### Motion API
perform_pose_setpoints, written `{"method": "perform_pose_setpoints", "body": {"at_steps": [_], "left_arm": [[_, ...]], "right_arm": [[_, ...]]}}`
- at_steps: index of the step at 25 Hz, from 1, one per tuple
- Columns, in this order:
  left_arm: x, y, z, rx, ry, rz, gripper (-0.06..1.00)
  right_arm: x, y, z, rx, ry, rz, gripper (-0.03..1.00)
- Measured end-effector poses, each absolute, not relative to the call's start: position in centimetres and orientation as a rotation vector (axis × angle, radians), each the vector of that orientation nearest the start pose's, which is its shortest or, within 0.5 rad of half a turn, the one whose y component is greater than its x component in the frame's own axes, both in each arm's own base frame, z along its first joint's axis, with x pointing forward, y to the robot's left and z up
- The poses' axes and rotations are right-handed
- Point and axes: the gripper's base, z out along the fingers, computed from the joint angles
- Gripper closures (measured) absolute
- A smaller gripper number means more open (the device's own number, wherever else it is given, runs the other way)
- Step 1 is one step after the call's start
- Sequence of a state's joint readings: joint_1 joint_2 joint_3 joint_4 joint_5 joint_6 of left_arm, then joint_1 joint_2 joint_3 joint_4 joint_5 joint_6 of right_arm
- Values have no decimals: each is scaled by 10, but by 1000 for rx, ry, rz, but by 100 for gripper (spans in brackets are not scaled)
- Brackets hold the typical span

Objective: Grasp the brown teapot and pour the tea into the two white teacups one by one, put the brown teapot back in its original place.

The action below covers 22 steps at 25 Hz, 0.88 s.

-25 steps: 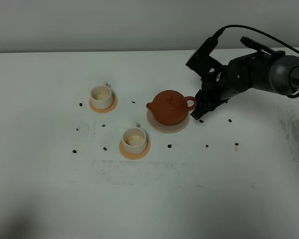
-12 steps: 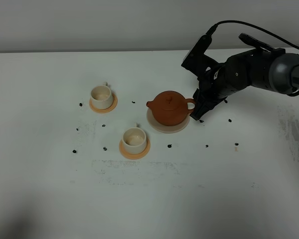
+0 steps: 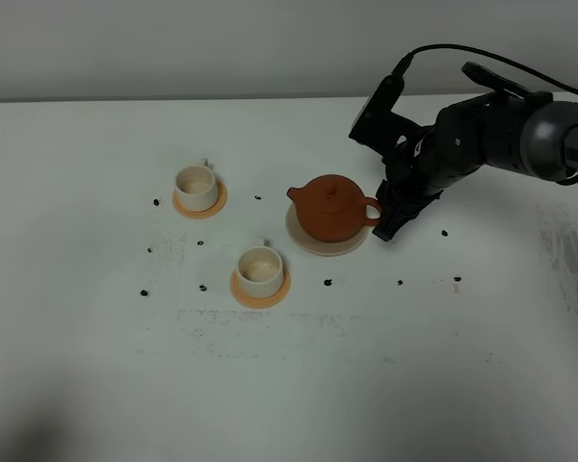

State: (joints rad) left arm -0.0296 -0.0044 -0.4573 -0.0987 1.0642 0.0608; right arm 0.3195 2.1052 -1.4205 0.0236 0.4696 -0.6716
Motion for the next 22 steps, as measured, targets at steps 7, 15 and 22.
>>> {"method": "perform_pose_setpoints", "body": {"at_steps": [7,15,22], "left_arm": [[-1,-8,265,97,2081,-100,65],[-1,-8,265,97,2081,-100,65],[-1,-8,265,98,2081,-100,65]], "right_arm": [[414,143,143,-1272,2346,-41,60],[410,147,148,-1284,2351,-5,60],[409,147,148,-1290,2354,-1,60]]}}
